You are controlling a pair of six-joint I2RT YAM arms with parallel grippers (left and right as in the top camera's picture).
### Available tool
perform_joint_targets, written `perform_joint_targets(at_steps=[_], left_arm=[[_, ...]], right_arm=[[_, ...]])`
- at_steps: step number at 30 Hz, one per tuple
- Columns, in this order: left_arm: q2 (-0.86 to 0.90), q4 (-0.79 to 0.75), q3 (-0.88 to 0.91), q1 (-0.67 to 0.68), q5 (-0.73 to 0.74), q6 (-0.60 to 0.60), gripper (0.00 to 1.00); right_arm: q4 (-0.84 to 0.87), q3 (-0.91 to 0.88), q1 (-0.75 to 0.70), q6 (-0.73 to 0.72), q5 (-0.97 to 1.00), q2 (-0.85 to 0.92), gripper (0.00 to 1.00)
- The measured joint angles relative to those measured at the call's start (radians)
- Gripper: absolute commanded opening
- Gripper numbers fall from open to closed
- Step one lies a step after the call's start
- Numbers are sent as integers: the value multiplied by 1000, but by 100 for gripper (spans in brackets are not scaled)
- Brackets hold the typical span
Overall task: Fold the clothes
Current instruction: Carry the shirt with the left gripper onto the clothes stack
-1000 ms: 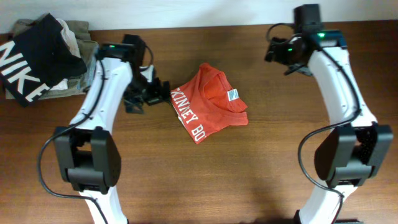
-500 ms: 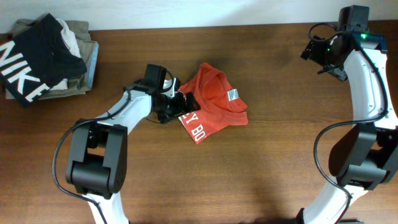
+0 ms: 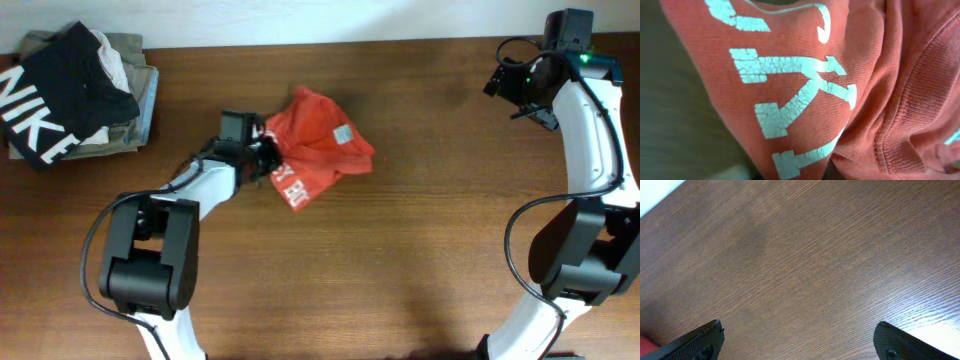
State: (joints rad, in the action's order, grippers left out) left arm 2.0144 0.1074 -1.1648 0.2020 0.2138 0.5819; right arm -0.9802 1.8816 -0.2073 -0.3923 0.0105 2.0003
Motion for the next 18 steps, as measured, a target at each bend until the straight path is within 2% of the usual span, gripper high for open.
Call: perform_joint_targets(at_steps=[2,5,7,11,14,18], left_arm=[[8,-24,-20,-93,-91,-108,1],[26,-132,-51,-232,-160,-472,1],[26,-132,-96,-256,-219,-635,1],[34,-92,-280,-307,-359,-724,2],[34,-71,-385,-347,-487,-736,6],[35,-59,-476,-388,-560,-723,9]], right_arm=[[0,0,0,0,0,0,99],[0,0,0,0,0,0,99],[0,0,0,-1,0,0,99],[0,0,0,0,0,0,99],[0,0,0,0,0,0,99],[0,0,0,0,0,0,99]])
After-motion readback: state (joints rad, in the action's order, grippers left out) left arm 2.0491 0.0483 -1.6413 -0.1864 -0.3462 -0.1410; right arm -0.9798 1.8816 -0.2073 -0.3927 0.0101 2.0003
